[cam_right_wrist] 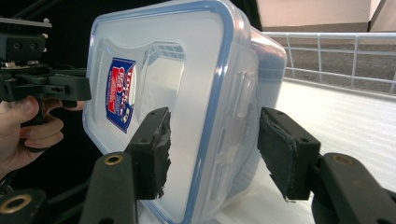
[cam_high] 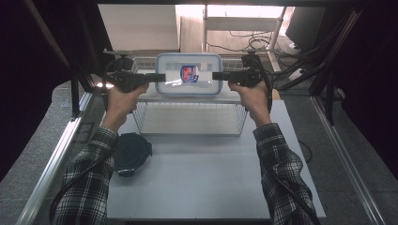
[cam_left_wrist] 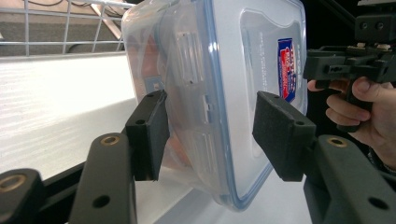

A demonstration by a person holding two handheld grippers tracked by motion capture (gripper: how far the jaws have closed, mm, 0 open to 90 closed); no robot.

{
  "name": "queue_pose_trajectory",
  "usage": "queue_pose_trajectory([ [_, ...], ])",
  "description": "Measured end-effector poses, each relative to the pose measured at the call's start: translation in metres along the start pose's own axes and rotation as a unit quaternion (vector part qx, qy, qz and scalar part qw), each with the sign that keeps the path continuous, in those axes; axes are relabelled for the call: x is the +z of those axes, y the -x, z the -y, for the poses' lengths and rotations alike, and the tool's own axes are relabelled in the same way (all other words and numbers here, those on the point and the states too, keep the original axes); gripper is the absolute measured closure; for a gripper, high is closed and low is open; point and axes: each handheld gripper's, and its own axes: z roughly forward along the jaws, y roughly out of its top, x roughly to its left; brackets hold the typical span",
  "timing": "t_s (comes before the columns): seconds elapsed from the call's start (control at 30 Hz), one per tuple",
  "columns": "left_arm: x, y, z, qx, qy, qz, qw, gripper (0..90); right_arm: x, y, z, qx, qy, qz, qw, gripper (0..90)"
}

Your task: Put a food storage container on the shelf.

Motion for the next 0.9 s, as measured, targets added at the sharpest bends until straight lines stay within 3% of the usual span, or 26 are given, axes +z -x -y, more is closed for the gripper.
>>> queue_pose_trajectory([
  [0.1, 0.0, -0.001, 0.0, -0.003, -0.002, 0.0, 1.0, 44.5, 0.001, -0.001, 0.0, -0.007, -0.003, 0.009, 0.9999, 43.8],
  [0.2, 0.004, -0.006, 0.002, -0.017, -0.015, 0.003, 0.9997, 36.5, 0.006, -0.004, 0.002, -0.031, -0.02, 0.029, 0.9989, 42.0],
  [0.3, 0.001, -0.015, 0.004, -0.036, -0.002, 0.023, 0.9991, 38.8, 0.01, -0.004, 0.003, -0.024, -0.017, 0.033, 0.999, 42.1],
  [0.37, 0.0, -0.015, 0.004, -0.036, -0.001, 0.022, 0.9991, 40.1, 0.01, -0.003, 0.004, -0.017, -0.019, 0.026, 0.9993, 44.6],
  [0.43, 0.0, -0.015, 0.003, -0.034, -0.003, 0.015, 0.9993, 39.8, 0.009, -0.003, 0.004, -0.016, -0.018, 0.024, 0.9994, 45.2],
  [0.5, 0.0, -0.01, 0.001, -0.028, 0.007, -0.022, 0.9994, 35.8, 0.01, -0.003, 0.005, -0.012, -0.014, 0.028, 0.9994, 45.9],
  [0.6, -0.002, -0.007, 0.0, -0.018, 0.006, -0.052, 0.9985, 33.0, 0.009, -0.006, 0.004, -0.014, -0.003, 0.039, 0.9991, 46.8],
  [0.9, -0.005, -0.007, 0.0, -0.009, 0.017, -0.063, 0.9978, 40.4, 0.006, -0.01, 0.003, -0.014, 0.002, 0.054, 0.9984, 50.4],
])
